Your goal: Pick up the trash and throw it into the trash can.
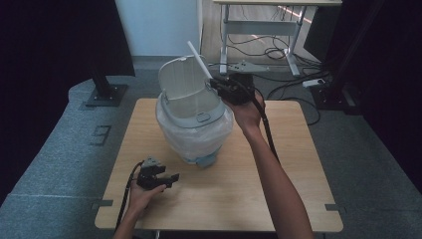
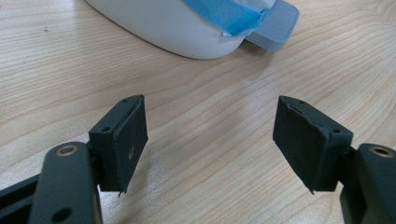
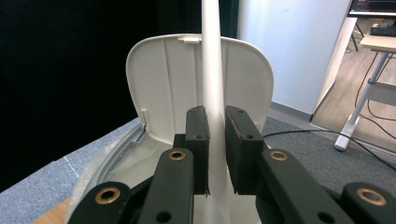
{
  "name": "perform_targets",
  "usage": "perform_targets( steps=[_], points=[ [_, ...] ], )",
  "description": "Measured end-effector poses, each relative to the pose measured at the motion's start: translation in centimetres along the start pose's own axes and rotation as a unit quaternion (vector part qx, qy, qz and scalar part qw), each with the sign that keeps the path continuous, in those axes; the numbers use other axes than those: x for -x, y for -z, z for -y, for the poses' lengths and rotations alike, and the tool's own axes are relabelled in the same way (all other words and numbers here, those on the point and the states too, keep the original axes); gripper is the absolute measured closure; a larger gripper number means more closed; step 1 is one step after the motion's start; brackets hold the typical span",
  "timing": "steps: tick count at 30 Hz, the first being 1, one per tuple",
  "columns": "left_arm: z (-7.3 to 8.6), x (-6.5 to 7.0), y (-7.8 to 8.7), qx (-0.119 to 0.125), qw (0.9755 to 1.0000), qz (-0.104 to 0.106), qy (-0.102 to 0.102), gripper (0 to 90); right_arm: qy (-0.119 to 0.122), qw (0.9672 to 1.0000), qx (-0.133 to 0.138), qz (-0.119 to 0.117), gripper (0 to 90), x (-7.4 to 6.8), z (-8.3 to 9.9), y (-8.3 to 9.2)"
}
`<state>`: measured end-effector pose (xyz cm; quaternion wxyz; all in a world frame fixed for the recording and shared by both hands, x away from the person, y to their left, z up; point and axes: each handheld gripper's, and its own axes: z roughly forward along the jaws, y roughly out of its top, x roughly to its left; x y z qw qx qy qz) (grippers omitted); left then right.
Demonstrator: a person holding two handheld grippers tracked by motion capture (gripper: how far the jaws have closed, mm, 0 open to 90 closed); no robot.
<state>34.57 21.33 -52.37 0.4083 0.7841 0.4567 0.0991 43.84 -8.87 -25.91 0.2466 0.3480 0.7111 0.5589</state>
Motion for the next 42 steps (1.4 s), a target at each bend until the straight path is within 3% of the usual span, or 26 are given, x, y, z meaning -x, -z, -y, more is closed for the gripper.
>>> perform_targets(
  steps=[17, 42],
  points=[
    [0.0, 0.0, 0.0, 0.000, 1.0000, 0.004, 0.002, 26.1, -0.001, 1.0000, -0.005, 0.002, 80.0, -0.4, -0.7, -2.2],
    [0.1, -0.3, 0.2, 0.002, 1.0000, 0.006, 0.005, 26.1, 0.017, 0.9994, -0.030, 0.008, 79.9, -1.6, -1.6, -6.0]
  ],
)
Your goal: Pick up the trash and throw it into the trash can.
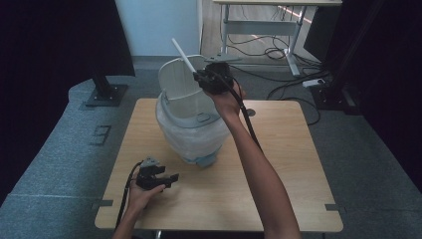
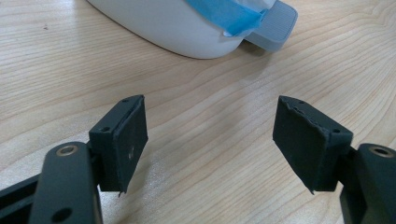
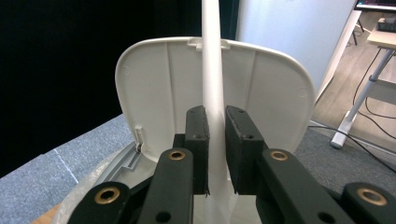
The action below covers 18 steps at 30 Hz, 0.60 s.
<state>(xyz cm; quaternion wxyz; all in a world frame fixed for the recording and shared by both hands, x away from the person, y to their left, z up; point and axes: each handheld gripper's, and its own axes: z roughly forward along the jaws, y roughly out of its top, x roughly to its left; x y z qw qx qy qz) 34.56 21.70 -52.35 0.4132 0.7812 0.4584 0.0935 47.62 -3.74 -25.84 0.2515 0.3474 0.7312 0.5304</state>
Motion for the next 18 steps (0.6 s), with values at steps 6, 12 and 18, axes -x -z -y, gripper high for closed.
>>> perform_targets(
  steps=[6, 12, 18],
  points=[
    [0.0, -0.2, 0.1, 0.001, 1.0000, 0.001, 0.002, 26.1, 0.003, 1.0000, -0.006, -0.001, 79.8, -0.5, -0.3, -1.1],
    [0.1, -0.2, 0.1, 0.000, 1.0000, 0.001, 0.002, 26.1, 0.008, 1.0000, -0.006, -0.001, 79.6, -1.0, -0.5, -2.0],
    [0.1, -0.3, 0.1, 0.001, 1.0000, 0.001, 0.003, 26.1, 0.014, 0.9998, -0.015, 0.002, 78.4, -1.3, -0.1, -2.8]
  ],
)
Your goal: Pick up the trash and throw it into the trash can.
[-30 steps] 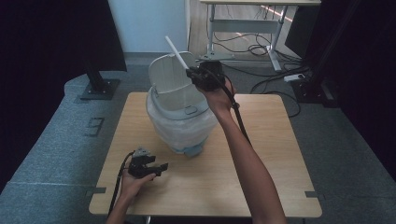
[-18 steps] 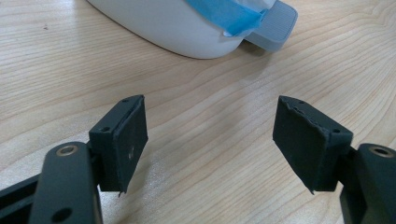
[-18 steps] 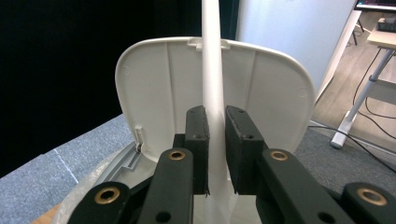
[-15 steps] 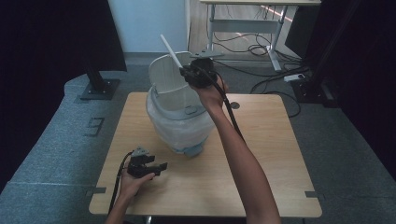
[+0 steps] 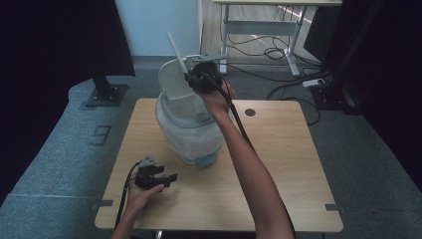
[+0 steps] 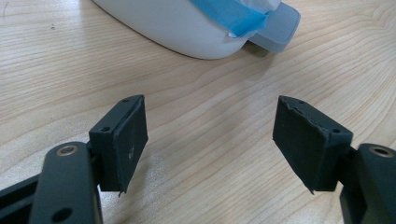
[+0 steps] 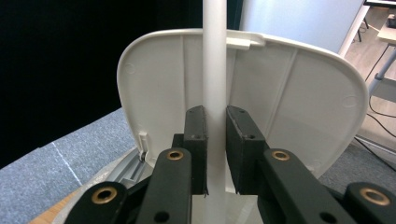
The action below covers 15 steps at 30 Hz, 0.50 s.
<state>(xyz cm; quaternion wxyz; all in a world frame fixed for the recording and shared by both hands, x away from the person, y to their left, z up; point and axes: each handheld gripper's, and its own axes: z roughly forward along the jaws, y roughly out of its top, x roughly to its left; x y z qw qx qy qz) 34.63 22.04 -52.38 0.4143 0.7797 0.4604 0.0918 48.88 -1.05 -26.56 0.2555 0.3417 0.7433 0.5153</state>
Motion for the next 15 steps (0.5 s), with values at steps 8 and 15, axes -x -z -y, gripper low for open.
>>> perform_targets(
  steps=[8, 15],
  points=[
    [0.0, 0.1, -0.1, -0.002, 1.0000, -0.001, -0.001, 26.1, 0.005, 0.9999, 0.007, 0.014, 53.6, 0.0, 0.4, 1.0],
    [0.0, 0.2, -0.2, -0.004, 1.0000, -0.002, -0.003, 26.1, -0.004, 0.9998, 0.015, 0.014, 49.0, 1.1, 2.1, 3.4]
  ],
)
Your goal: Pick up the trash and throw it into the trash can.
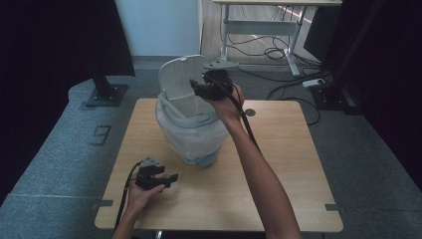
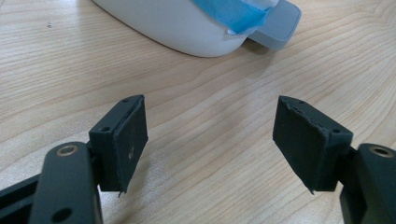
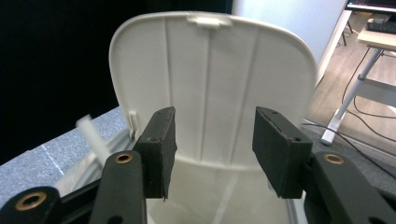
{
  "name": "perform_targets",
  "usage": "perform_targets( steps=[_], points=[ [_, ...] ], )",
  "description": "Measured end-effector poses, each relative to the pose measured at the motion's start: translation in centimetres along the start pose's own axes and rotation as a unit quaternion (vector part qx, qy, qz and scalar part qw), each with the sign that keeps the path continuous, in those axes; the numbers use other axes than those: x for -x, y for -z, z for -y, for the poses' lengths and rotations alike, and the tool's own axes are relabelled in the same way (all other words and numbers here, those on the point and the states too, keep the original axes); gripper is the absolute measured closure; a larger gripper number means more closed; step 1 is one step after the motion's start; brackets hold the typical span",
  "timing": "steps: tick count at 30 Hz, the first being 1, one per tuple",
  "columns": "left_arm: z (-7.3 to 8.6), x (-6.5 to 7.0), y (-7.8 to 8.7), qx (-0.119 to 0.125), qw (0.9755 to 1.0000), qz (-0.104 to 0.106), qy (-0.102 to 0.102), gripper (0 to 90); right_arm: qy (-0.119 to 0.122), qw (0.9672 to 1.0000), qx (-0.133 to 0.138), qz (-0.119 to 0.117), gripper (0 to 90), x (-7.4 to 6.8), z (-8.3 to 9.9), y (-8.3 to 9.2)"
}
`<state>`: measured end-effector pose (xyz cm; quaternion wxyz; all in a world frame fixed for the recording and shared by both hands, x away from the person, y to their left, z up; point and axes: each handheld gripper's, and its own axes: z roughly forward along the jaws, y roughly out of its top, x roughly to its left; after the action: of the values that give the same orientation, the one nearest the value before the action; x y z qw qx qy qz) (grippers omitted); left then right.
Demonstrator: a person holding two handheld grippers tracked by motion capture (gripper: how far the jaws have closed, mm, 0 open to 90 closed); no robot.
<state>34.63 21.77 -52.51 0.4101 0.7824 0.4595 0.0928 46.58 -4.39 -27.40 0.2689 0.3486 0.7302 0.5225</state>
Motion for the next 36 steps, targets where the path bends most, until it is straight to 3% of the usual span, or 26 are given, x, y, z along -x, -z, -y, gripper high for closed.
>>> perform_targets(
  steps=[14, 23, 36],
  points=[
    [0.0, 0.0, 0.1, 0.003, 1.0000, -0.008, 0.001, 26.1, -0.021, 0.9997, 0.010, -0.006, 48.2, 3.2, 5.4, 6.7],
    [-0.1, 0.0, 0.2, 0.007, 0.9999, -0.011, 0.000, 26.0, -0.028, 0.9995, -0.014, 0.008, 48.0, 5.2, 11.1, 10.0],
    [-0.4, 0.0, 0.9, 0.026, 0.9996, -0.005, 0.012, 20.0, -0.073, 0.9969, -0.029, 0.008, 46.6, 6.6, 19.6, 14.1]
  ],
)
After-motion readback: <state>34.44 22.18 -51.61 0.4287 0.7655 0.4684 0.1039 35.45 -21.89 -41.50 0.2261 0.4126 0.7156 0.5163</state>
